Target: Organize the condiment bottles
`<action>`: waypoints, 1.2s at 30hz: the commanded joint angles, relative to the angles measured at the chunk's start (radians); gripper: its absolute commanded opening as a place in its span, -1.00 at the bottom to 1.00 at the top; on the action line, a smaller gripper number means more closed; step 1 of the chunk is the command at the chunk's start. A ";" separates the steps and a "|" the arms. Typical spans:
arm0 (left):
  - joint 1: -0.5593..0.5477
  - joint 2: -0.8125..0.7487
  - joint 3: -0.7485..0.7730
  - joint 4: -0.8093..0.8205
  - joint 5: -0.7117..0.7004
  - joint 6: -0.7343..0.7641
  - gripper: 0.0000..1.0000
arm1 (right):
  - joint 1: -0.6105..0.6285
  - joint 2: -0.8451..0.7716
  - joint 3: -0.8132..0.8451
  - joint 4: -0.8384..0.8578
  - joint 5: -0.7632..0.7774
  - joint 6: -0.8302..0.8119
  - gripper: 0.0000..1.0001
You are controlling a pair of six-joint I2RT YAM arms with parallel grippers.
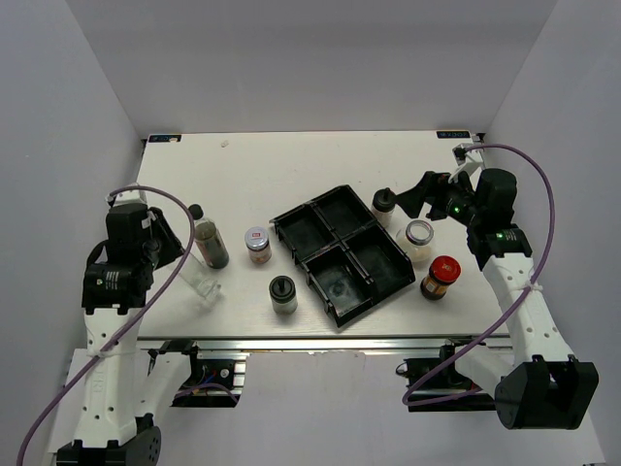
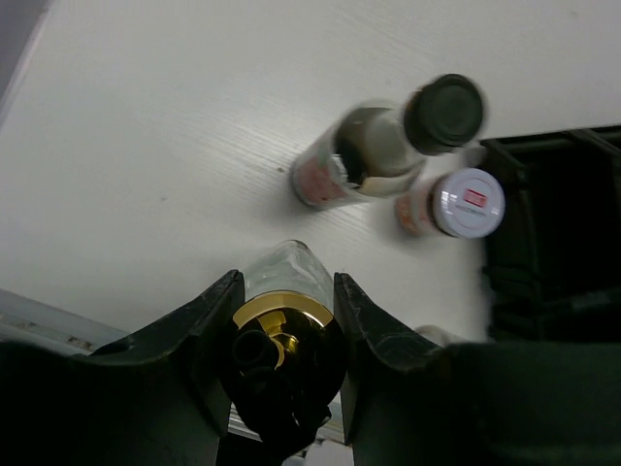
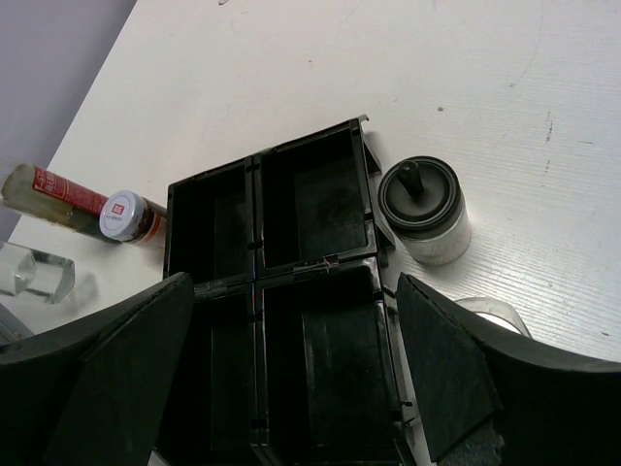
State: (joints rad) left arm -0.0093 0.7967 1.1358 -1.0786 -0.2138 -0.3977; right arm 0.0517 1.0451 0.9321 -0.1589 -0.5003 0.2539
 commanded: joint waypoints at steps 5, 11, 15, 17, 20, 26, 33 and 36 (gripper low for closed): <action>0.002 -0.013 0.183 0.048 0.272 0.033 -1.00 | -0.003 -0.034 0.036 0.012 -0.020 -0.021 0.79; 0.002 -0.002 0.260 0.075 0.313 0.014 -1.00 | -0.003 -0.042 0.037 0.016 -0.020 -0.021 0.79; 0.002 0.009 0.266 0.114 0.427 0.014 -1.00 | -0.003 -0.043 0.047 0.006 -0.018 -0.028 0.79; 0.002 0.022 0.272 0.135 0.456 0.011 -1.00 | -0.003 -0.049 0.045 0.002 -0.014 -0.031 0.79; 0.002 0.041 0.272 0.181 0.487 -0.009 -1.00 | -0.003 -0.059 0.042 0.002 -0.007 -0.035 0.79; 0.002 0.052 0.254 0.333 0.527 -0.088 -1.00 | -0.003 -0.065 0.047 -0.001 -0.006 -0.048 0.79; 0.002 0.116 0.251 0.445 0.580 -0.125 -1.00 | -0.003 -0.063 0.050 -0.001 0.002 -0.054 0.79; -0.003 0.162 0.245 0.506 0.597 -0.139 -1.00 | -0.003 -0.059 0.053 -0.002 0.012 -0.059 0.79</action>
State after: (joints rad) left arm -0.0093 0.9417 1.3582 -0.7483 0.3286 -0.4870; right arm 0.0517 0.9962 0.9333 -0.1711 -0.4969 0.2184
